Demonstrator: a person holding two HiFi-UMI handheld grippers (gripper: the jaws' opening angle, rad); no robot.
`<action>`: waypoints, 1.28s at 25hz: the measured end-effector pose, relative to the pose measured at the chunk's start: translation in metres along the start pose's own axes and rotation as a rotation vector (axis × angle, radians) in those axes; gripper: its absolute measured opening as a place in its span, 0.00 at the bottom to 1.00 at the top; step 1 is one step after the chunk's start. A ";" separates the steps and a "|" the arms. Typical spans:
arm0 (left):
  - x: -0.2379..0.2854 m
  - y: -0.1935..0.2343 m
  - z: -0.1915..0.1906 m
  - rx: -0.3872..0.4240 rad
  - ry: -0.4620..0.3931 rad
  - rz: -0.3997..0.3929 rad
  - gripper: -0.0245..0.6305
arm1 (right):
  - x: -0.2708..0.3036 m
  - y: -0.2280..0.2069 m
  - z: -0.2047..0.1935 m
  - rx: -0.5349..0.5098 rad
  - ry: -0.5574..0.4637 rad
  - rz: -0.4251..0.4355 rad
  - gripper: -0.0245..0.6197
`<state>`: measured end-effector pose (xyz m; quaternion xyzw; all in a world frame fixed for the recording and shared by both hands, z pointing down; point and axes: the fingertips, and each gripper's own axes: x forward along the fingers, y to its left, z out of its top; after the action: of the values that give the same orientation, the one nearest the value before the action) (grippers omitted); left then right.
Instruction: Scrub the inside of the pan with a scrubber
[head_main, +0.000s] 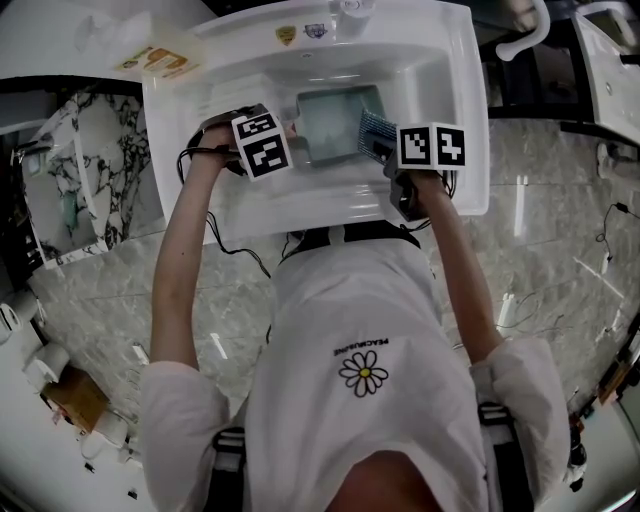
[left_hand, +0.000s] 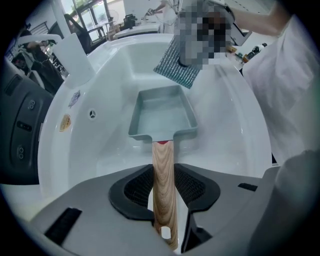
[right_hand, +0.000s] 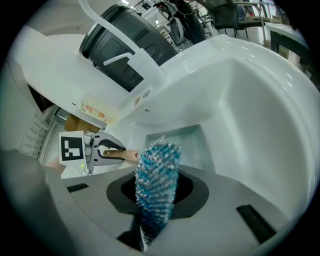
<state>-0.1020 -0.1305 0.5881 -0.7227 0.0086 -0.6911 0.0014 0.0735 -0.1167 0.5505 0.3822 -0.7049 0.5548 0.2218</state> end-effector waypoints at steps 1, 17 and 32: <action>0.000 0.000 0.000 0.009 0.002 0.005 0.25 | 0.000 0.000 -0.001 0.006 -0.001 0.002 0.13; -0.037 0.018 -0.027 -0.017 0.077 0.141 0.28 | -0.040 0.029 0.032 -0.071 -0.170 0.021 0.13; -0.249 0.054 0.036 -0.430 -0.592 0.707 0.13 | -0.129 0.094 0.083 -0.360 -0.571 -0.097 0.13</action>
<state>-0.0774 -0.1813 0.3374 -0.8244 0.3939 -0.3966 0.0890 0.0879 -0.1497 0.3743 0.5100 -0.8061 0.2811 0.1057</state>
